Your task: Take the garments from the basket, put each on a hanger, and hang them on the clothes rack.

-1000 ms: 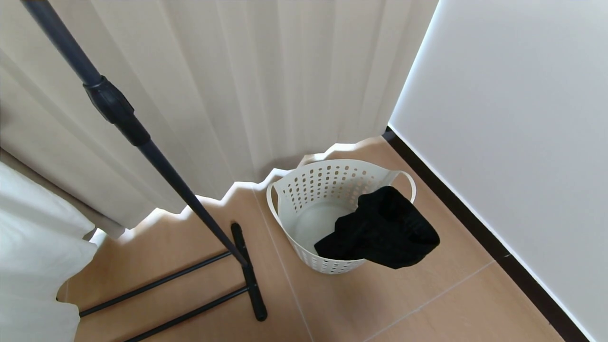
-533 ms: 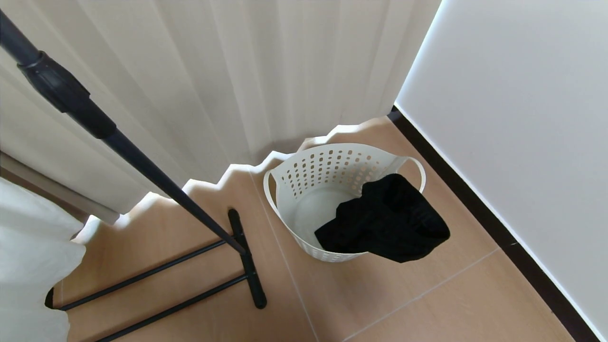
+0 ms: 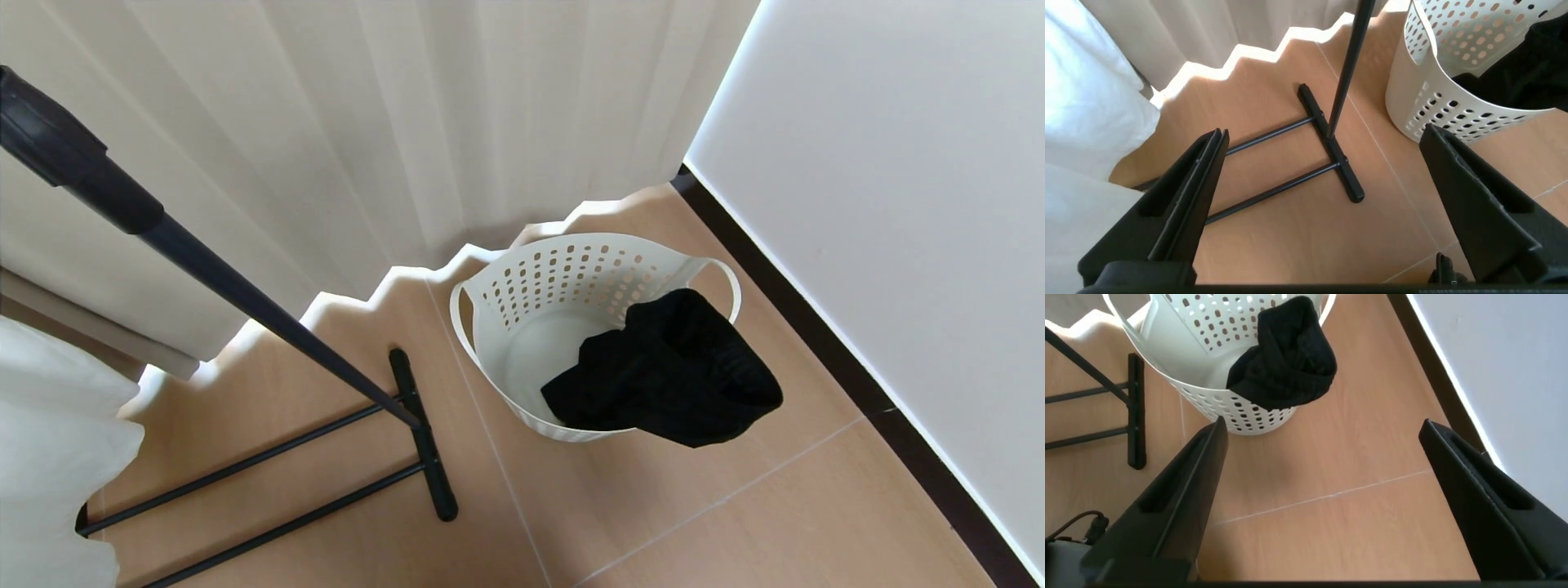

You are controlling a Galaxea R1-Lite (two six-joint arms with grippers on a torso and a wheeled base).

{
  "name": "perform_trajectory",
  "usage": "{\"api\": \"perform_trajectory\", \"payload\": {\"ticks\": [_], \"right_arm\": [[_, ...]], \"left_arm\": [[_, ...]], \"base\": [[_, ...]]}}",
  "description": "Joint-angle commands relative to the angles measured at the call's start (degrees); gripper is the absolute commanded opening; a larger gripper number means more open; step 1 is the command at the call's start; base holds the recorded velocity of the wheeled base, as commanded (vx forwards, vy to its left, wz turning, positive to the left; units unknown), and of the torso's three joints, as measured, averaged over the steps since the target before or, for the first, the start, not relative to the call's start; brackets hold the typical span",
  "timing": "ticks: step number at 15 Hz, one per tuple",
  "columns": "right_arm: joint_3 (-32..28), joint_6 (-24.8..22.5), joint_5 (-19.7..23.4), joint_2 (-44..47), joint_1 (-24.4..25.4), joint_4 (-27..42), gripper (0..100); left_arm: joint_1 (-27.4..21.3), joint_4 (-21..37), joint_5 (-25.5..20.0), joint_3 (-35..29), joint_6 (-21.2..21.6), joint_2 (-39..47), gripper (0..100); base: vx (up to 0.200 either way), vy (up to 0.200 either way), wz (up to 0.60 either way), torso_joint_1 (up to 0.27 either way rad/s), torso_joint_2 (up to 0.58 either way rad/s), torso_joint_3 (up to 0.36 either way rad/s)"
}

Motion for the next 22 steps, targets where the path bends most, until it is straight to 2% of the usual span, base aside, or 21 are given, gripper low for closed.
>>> {"api": "perform_trajectory", "payload": {"ticks": [1, 4, 5, 6, 7, 8, 9, 11, 12, 13, 14, 15, 16, 17, 19, 20, 21, 22], "right_arm": [[0.0, 0.0, 0.0, 0.6, -0.1, 0.0, 100], [0.0, 0.1, 0.5, 14.1, 2.2, -1.6, 100], [-1.5, 0.2, 2.1, 22.7, 5.2, -6.3, 100], [-2.5, 0.2, 2.8, 27.4, 6.7, -8.7, 100], [-6.5, 0.0, 2.9, 40.0, 8.6, -14.7, 100], [-9.9, -1.3, 2.9, 48.6, 8.7, -18.9, 100], [-14.2, -5.9, 2.9, 55.8, 8.8, -20.8, 100], [-23.2, -18.0, 2.9, 67.2, 8.9, -20.7, 100], [-29.3, -26.8, 2.7, 74.9, 8.9, -21.0, 100], [-32.3, -31.9, 2.6, 78.4, 8.9, -21.0, 100], [-39.0, -45.0, 2.7, 85.0, 8.9, -21.2, 100], [-42.3, -50.0, 2.8, 87.6, 9.0, -21.2, 100], [-49.0, -58.2, 2.7, 92.7, 10.8, -20.1, 100], [-53.3, -62.3, 0.7, 97.0, 12.7, -19.2, 100], [-58.2, -65.3, -8.2, 101.1, 14.1, -17.6, 100], [-63.2, -66.9, -15.8, 103.9, 14.8, -14.6, 100], [-65.1, -67.1, -16.6, 104.9, 14.8, -13.2, 100], [-70.1, -67.2, -16.7, 107.9, 14.8, -9.6, 100]], "left_arm": [[0.0, 0.0, 0.1, 0.0, 0.0, 0.1, 100], [0.0, 0.0, 0.3, 0.0, -0.1, 0.1, 100], [0.0, 0.0, 0.0, 0.0, 0.1, 0.1, 100], [0.0, 0.0, 0.0, 0.0, 0.0, 0.1, 100], [0.0, 0.0, 0.0, 0.0, 0.1, 0.1, 100], [0.1, 0.0, 0.1, 0.0, 0.0, 0.1, 100], [0.0, 0.0, 0.0, 0.0, 0.1, 0.1, 100], [0.0, 0.0, 0.1, 0.0, 0.0, 0.1, 100], [0.0, 0.0, 0.1, 0.0, 0.1, 0.1, 100], [0.0, 0.0, 0.0, 0.0, 0.1, 0.1, 100], [0.0, 0.0, 0.0, 0.0, 0.1, 0.1, 100], [0.0, 0.0, 0.0, 0.0, 0.1, 0.1, 100], [0.0, 0.0, 0.0, 0.0, 0.1, 0.1, 100], [0.0, 0.0, 0.0, 0.0, 0.1, 0.1, 100], [0.1, 0.0, -0.1, 0.0, 0.1, 0.1, 100], [0.0, 0.0, -0.1, 0.0, 0.1, 0.1, 100], [0.0, 0.0, -0.1, 0.0, 0.1, 0.1, 100], [0.1, 0.0, -0.1, 0.0, 0.1, 0.1, 100]], "base": [[0.000, 0.000, 0.00, 0.000, 0.00, 0.000], [0.000, 0.000, 0.00, 0.000, 0.00, 0.000], [0.000, 0.000, 0.00, 0.000, 0.00, 0.000], [0.000, 0.000, 0.00, 0.000, 0.00, 0.000], [0.000, 0.000, 0.00, 0.000, 0.00, 0.000], [0.000, 0.000, 0.00, 0.000, 0.00, 0.000], [0.000, 0.000, 0.00, 0.000, 0.00, 0.000], [0.000, 0.000, 0.00, 0.000, 0.00, 0.000], [0.000, 0.000, 0.00, 0.000, 0.00, 0.000], [0.000, 0.000, 0.00, 0.000, 0.00, 0.000], [0.000, 0.000, 0.00, 0.000, 0.00, 0.000], [0.000, 0.000, 0.00, 0.000, 0.00, 0.000], [0.000, 0.000, 0.00, 0.000, 0.00, 0.000], [0.000, 0.000, 0.00, 0.000, 0.00, 0.000], [0.000, 0.000, 0.00, 0.000, 0.00, 0.000], [0.000, 0.000, 0.00, 0.000, 0.00, 0.000], [0.000, 0.000, 0.00, 0.000, 0.00, 0.000], [0.000, 0.000, 0.00, 0.000, 0.00, 0.000]]}}
